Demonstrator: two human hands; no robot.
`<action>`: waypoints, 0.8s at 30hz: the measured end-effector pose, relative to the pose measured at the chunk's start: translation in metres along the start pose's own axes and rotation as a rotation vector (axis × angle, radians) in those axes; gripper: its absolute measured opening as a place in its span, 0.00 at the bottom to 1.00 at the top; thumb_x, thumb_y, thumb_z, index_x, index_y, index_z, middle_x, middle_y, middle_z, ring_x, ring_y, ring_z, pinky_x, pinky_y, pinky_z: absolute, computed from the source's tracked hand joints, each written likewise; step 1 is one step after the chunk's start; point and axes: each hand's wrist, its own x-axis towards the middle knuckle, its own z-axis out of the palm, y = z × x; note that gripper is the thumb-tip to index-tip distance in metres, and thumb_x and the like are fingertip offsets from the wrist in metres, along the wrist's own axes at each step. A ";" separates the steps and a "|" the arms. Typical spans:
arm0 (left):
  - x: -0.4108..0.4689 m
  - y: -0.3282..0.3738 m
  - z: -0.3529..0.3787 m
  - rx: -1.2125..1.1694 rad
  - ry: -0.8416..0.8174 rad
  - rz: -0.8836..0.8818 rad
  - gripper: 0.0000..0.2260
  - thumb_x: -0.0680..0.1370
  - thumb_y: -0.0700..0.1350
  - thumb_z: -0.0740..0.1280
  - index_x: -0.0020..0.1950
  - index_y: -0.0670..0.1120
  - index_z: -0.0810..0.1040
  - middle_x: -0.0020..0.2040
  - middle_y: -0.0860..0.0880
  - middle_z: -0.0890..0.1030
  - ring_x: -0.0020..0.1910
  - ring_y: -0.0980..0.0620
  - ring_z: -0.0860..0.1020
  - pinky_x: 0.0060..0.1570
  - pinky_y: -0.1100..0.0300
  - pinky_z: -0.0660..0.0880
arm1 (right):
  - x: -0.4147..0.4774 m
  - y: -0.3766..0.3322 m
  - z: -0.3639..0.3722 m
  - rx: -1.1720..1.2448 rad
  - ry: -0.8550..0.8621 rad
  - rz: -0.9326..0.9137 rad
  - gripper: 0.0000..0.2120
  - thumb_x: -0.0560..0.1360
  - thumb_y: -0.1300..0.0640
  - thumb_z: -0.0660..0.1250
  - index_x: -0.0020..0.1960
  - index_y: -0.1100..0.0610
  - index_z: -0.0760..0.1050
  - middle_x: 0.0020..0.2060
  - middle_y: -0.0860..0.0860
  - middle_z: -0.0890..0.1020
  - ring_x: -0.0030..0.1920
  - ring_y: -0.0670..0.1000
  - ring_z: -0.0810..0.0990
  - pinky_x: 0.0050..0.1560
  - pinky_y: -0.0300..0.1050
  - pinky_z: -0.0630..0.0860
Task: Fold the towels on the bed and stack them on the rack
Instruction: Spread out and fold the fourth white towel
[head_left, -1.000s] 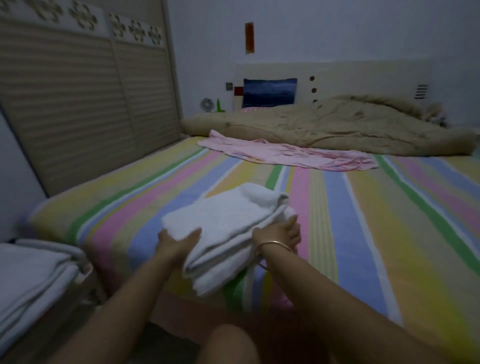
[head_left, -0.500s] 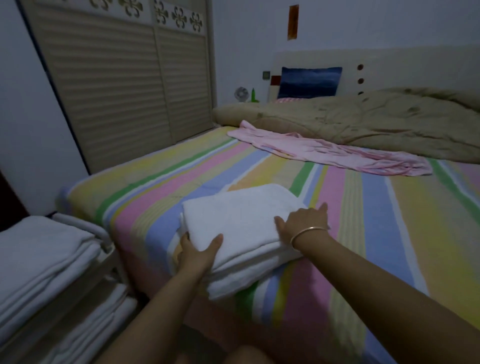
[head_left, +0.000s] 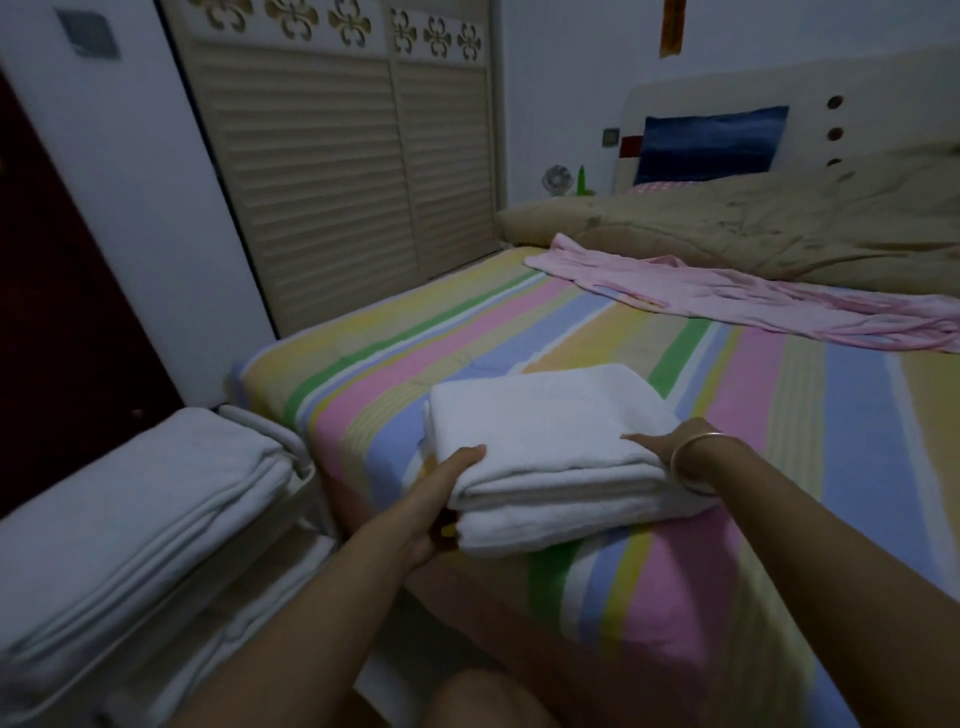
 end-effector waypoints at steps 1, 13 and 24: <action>0.002 0.002 -0.002 0.000 -0.008 0.027 0.28 0.63 0.61 0.77 0.59 0.52 0.78 0.53 0.44 0.84 0.52 0.43 0.81 0.49 0.49 0.80 | -0.001 -0.001 0.001 -0.012 -0.019 0.001 0.47 0.67 0.33 0.69 0.72 0.66 0.62 0.68 0.63 0.70 0.65 0.62 0.72 0.61 0.51 0.69; -0.042 0.031 -0.145 -0.165 0.393 0.207 0.22 0.68 0.55 0.73 0.55 0.42 0.80 0.48 0.41 0.82 0.47 0.42 0.81 0.51 0.49 0.78 | -0.082 -0.105 0.098 0.332 -0.101 -0.390 0.35 0.63 0.41 0.68 0.63 0.62 0.70 0.57 0.62 0.77 0.54 0.60 0.76 0.46 0.45 0.69; -0.088 0.023 -0.337 -0.346 0.762 0.397 0.32 0.62 0.62 0.75 0.60 0.45 0.81 0.54 0.43 0.83 0.52 0.41 0.81 0.59 0.45 0.76 | -0.121 -0.346 0.209 0.136 -0.054 -0.900 0.32 0.70 0.53 0.67 0.71 0.54 0.60 0.58 0.61 0.76 0.58 0.64 0.74 0.50 0.50 0.71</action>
